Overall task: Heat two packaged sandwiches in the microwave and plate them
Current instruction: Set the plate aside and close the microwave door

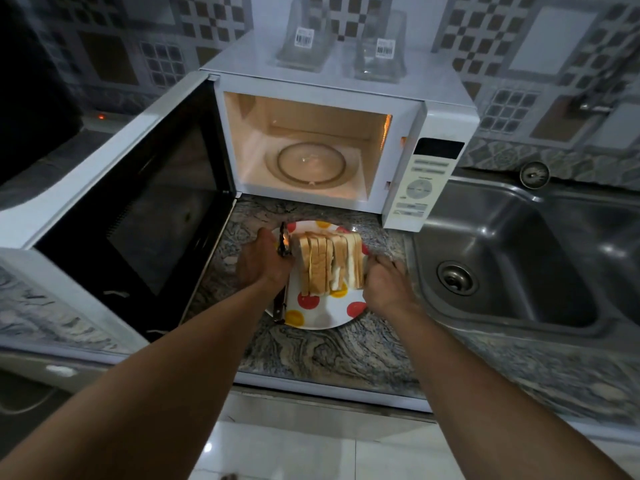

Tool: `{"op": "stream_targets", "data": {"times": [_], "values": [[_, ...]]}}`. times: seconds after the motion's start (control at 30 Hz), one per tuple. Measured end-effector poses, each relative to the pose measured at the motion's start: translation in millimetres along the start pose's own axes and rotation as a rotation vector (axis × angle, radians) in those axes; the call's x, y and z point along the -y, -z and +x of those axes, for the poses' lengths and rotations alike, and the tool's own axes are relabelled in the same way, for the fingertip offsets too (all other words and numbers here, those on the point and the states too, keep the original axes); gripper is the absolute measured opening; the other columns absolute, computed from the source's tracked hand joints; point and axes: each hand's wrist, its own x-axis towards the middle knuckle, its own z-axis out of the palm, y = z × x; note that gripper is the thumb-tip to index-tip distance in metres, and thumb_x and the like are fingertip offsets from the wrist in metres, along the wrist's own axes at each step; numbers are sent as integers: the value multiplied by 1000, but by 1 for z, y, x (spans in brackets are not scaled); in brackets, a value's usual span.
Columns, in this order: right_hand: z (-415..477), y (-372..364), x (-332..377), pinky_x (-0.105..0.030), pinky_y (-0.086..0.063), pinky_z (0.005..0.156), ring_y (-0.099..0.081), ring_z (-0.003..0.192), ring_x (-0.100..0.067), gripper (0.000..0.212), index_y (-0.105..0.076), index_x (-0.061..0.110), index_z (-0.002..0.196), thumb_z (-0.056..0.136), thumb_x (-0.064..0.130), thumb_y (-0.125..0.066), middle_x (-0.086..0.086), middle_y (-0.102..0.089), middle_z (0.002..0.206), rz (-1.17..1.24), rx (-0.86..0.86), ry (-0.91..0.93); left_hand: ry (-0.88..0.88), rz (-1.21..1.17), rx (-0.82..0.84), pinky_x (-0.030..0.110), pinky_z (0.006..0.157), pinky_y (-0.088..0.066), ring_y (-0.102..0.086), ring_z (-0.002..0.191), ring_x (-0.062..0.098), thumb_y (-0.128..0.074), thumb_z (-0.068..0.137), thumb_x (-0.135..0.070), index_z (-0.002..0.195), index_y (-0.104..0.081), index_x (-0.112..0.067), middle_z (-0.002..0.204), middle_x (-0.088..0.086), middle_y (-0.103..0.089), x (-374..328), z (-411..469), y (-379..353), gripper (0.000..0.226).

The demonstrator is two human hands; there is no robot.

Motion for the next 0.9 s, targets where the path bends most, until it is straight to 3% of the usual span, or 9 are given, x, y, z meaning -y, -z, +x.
{"op": "stream_targets", "data": {"times": [0.17, 0.23, 0.33, 0.47, 0.77, 0.9], "values": [[6, 4, -2, -40, -44, 104, -51, 121, -37, 36, -66, 14, 118, 84, 8, -57, -13, -56, 127, 131, -42, -13, -70, 35, -18, 41, 77, -52, -63, 101, 38, -71, 79, -48, 114, -55, -20, 108, 14, -67, 4, 0, -1, 48], [7, 8, 0, -40, -48, 99, -55, 119, -38, 38, -63, 10, 125, 87, 10, -59, -16, -55, 128, 207, -23, -61, -106, 95, -80, 41, 77, -51, -65, 97, 38, -59, 86, -53, 114, -58, -21, 104, 13, -68, 8, -2, 2, 42], [11, 11, -2, -37, -50, 95, -58, 117, -36, 49, -57, 16, 135, 86, 12, -63, -13, -56, 131, 306, -11, -93, -94, 153, -193, 40, 75, -51, -64, 97, 38, -52, 90, -36, 108, -62, -21, 103, 14, -68, 23, 3, 5, 26], [17, 15, -3, -32, -49, 83, -62, 108, -31, 41, -60, 20, 129, 88, 16, -63, -9, -66, 122, 381, 40, -131, 59, 178, -45, 43, 88, -50, -58, 113, 39, -56, 90, -41, 119, -63, -23, 121, 16, -63, 40, 20, 0, 35], [20, 16, 1, -39, -53, 89, -63, 106, -30, 33, -59, 25, 126, 92, 24, -59, -6, -67, 117, 471, 63, -210, 56, -28, 114, 31, 79, -47, -63, 101, 34, -76, 81, -30, 101, -72, -17, 104, 11, -70, 52, 38, 0, 24], [17, 13, -1, -41, -53, 88, -62, 101, -29, 23, -57, 22, 116, 93, 20, -60, -4, -65, 108, 566, 26, -227, 89, -125, 134, 38, 83, -55, -67, 91, 31, -77, 80, -28, 98, -74, -11, 94, 14, -73, 57, 41, 0, 25]]}}
